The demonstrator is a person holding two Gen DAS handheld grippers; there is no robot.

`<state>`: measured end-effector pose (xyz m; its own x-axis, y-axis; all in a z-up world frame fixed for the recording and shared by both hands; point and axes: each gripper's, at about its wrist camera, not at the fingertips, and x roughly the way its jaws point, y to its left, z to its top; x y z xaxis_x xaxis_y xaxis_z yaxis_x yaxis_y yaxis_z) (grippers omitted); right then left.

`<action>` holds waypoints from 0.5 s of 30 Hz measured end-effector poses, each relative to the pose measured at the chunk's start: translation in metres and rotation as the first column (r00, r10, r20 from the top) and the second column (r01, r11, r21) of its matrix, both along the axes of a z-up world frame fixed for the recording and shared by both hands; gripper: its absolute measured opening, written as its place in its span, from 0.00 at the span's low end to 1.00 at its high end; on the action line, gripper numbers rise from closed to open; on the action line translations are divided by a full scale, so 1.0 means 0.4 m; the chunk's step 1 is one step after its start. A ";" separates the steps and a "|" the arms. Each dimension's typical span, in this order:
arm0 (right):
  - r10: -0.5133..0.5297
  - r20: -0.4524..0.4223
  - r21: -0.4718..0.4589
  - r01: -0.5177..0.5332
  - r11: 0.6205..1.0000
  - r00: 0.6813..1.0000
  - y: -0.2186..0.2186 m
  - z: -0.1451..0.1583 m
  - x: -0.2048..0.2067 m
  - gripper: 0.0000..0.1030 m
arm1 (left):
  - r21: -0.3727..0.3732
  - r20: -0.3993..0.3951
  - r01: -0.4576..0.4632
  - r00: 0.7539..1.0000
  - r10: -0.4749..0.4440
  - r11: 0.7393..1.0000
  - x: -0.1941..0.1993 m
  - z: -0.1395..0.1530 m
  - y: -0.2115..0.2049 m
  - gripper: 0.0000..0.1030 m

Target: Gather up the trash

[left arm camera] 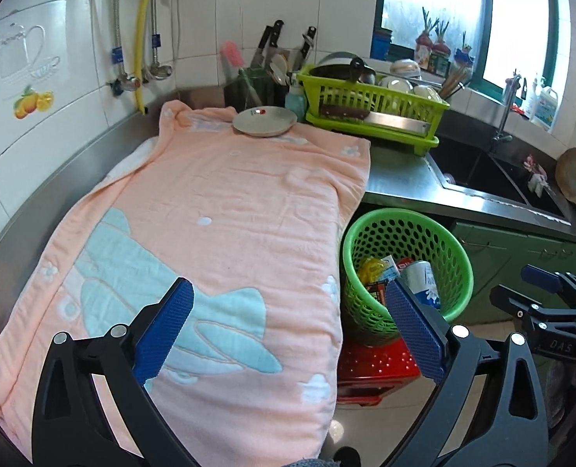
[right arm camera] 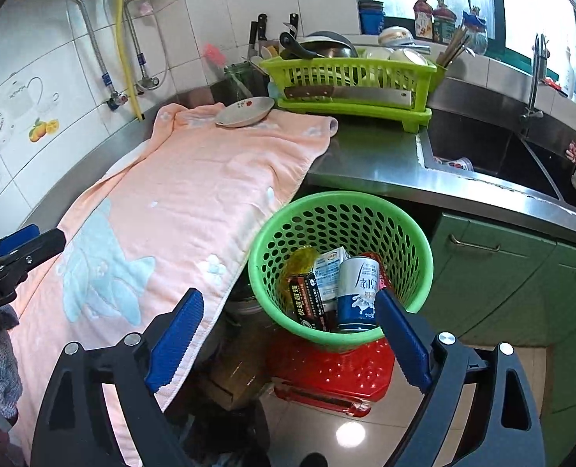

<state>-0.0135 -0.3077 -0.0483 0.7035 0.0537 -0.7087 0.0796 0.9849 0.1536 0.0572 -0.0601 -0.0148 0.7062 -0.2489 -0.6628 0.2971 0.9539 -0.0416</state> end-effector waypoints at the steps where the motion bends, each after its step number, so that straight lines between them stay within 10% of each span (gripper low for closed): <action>1: -0.003 0.006 -0.002 0.003 1.000 1.000 0.005 0.007 -0.006 0.85 | -0.005 0.010 0.002 1.000 -0.002 1.000 -0.009 0.007 0.010 0.95; 15: -0.006 0.038 -0.017 0.006 1.000 0.999 0.042 0.048 -0.040 0.88 | -0.001 0.062 -0.013 0.998 0.014 1.000 -0.056 0.038 0.038 0.95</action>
